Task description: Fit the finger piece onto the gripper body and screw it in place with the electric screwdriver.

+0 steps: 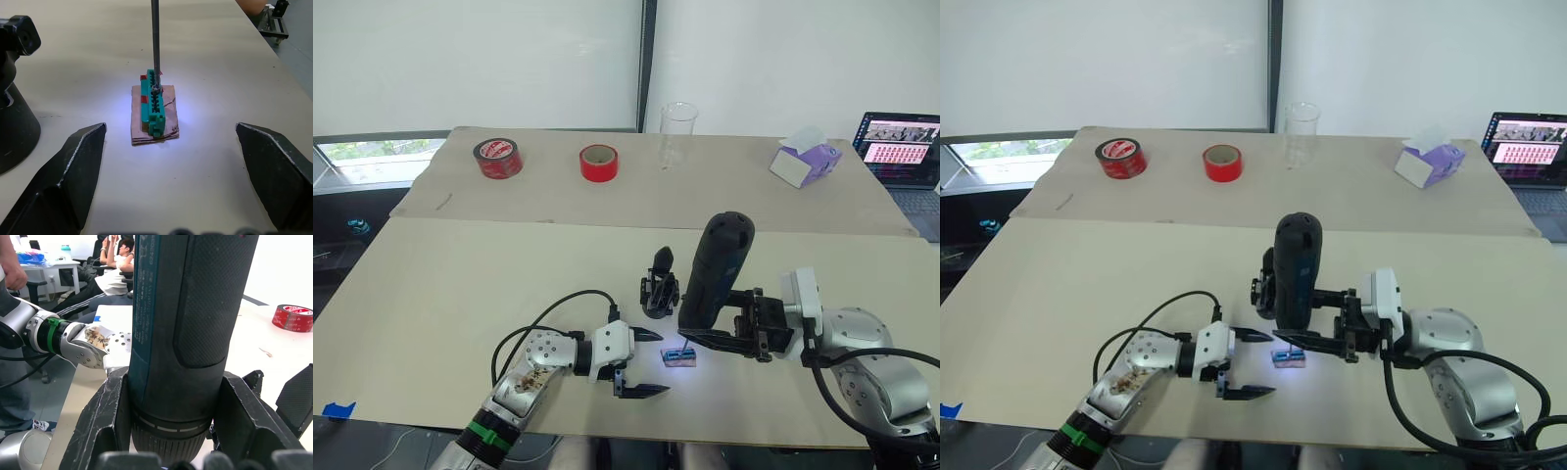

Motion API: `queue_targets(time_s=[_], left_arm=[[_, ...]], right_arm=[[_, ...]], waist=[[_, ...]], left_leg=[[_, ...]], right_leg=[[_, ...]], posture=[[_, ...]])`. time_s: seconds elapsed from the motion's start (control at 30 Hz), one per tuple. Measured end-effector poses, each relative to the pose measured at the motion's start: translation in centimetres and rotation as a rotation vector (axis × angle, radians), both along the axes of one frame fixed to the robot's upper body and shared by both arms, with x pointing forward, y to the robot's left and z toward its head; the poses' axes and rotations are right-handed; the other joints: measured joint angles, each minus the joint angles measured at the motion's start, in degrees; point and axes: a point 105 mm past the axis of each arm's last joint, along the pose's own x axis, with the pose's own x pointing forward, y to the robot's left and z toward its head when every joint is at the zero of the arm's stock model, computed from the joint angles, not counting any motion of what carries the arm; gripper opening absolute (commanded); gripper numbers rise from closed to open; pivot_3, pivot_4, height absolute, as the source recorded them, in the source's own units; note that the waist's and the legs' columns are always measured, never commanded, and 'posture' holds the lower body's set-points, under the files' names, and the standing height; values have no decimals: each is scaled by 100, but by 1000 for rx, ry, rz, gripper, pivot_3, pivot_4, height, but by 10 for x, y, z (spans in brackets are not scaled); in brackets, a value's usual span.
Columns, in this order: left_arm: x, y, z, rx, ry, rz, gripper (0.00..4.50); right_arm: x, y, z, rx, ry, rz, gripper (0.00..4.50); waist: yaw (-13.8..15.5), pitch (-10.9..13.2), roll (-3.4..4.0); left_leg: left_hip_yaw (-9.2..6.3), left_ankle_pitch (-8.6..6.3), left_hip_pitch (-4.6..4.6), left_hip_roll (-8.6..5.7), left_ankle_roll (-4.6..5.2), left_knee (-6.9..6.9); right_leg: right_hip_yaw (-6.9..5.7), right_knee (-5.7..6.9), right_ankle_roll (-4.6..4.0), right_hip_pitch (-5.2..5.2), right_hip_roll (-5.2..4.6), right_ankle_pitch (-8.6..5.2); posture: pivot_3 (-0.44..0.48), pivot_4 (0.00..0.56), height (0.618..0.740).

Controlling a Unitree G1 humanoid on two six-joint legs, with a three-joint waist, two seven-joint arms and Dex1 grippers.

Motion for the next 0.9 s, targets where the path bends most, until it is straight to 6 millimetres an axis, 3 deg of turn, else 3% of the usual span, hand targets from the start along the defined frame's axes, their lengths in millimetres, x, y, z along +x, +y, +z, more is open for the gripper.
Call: queue_targets(time_s=[0.9], left_arm=[[7,-13,1,-27,10,4,4447]], right_arm=[[0,2,0,4,7,8,1934]], waist=[[73,-3,5]], left_leg=[[-1,-6,-1,-7,14,17]], right_leg=[[1,-4,10,12,-10,-1]], posture=[[0,150,740]])
